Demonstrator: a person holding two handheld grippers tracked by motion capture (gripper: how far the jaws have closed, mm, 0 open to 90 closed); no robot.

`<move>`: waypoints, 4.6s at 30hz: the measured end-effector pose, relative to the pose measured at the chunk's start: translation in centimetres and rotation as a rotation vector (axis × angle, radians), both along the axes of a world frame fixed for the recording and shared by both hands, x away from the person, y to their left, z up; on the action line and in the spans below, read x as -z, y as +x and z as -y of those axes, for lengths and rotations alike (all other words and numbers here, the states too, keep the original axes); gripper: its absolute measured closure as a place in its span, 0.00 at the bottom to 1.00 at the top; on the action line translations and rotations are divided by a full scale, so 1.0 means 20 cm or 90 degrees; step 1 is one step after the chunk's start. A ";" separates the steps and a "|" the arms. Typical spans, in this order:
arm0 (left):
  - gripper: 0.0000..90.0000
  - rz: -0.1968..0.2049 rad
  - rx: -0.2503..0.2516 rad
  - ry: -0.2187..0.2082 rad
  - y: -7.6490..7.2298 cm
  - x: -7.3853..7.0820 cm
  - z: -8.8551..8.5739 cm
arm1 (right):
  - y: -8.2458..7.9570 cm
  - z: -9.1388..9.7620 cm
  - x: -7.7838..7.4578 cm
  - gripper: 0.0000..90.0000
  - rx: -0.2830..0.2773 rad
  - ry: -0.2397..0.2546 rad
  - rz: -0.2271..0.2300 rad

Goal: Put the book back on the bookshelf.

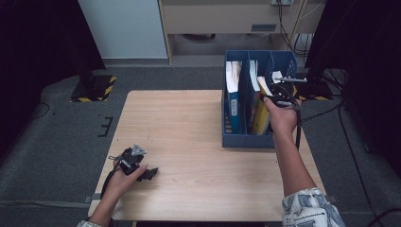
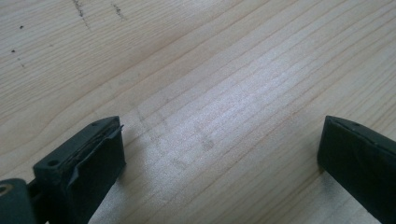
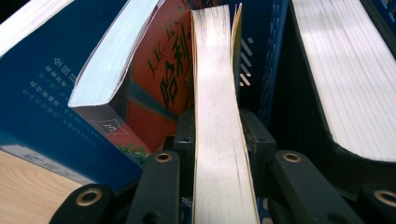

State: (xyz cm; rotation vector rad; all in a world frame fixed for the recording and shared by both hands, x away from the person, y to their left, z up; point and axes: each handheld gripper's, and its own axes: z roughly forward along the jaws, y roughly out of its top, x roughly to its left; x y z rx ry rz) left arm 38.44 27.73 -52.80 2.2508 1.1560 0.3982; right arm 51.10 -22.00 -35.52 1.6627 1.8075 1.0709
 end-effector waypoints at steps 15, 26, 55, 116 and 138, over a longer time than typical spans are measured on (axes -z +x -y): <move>0.00 0.000 0.000 0.000 0.00 0.00 0.00 | 0.05 0.01 -0.05 0.83 0.009 -0.016 0.015; 0.00 0.001 0.003 0.000 0.00 0.00 0.00 | 0.13 -0.03 -0.02 0.83 0.024 -0.012 0.029; 0.00 0.001 0.002 -0.001 0.00 0.00 0.00 | 0.12 -0.04 -0.02 0.75 0.001 0.027 -0.006; 0.00 0.000 0.006 -0.001 0.00 0.00 0.00 | 0.34 -0.06 -0.08 0.84 0.041 -0.046 0.024; 0.00 0.000 0.009 0.000 0.01 0.00 0.00 | 0.36 -0.07 -0.05 0.84 0.041 -0.052 0.030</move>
